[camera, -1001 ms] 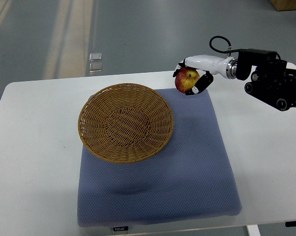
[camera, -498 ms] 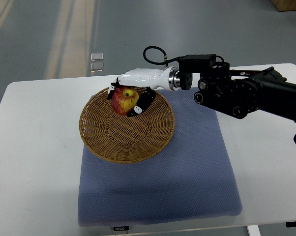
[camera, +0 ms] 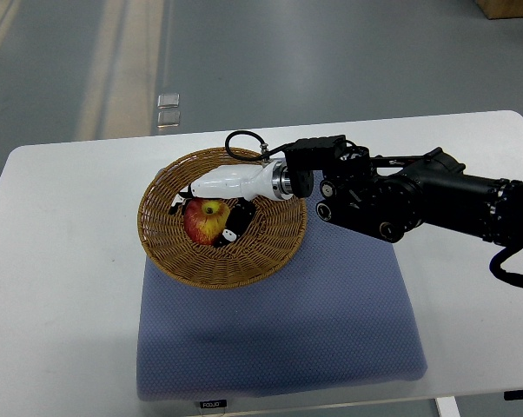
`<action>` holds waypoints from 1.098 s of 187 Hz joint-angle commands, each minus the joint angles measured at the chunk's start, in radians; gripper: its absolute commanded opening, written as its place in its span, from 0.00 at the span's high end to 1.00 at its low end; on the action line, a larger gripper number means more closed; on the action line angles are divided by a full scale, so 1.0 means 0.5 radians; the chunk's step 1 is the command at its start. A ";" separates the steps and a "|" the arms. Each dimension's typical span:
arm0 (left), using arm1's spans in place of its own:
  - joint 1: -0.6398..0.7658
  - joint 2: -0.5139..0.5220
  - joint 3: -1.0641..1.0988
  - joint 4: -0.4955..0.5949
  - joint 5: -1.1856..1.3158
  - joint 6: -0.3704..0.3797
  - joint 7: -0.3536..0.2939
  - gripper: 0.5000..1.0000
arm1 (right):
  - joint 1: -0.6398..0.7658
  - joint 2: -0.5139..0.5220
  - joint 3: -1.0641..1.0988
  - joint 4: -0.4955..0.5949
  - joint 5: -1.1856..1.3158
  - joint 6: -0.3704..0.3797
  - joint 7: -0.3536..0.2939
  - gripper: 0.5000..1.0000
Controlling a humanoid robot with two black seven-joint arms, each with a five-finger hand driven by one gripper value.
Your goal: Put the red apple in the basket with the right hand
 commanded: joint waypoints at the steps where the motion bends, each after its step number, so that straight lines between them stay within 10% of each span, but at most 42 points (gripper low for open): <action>1: 0.000 0.000 0.004 0.000 0.000 0.000 0.000 0.00 | 0.001 0.000 0.006 -0.003 0.006 0.003 -0.001 0.20; 99: 0.000 0.000 0.010 0.000 0.000 0.000 0.000 0.00 | -0.012 -0.313 0.454 -0.003 0.485 0.258 -0.007 0.20; 162: 0.000 0.000 0.010 -0.006 0.003 0.000 0.000 0.00 | -0.334 -0.442 0.859 -0.417 1.374 0.230 -0.179 0.20; 205: 0.000 0.000 0.007 -0.012 0.003 0.000 0.000 0.00 | -0.457 -0.426 0.869 -0.583 2.009 -0.098 -0.280 0.20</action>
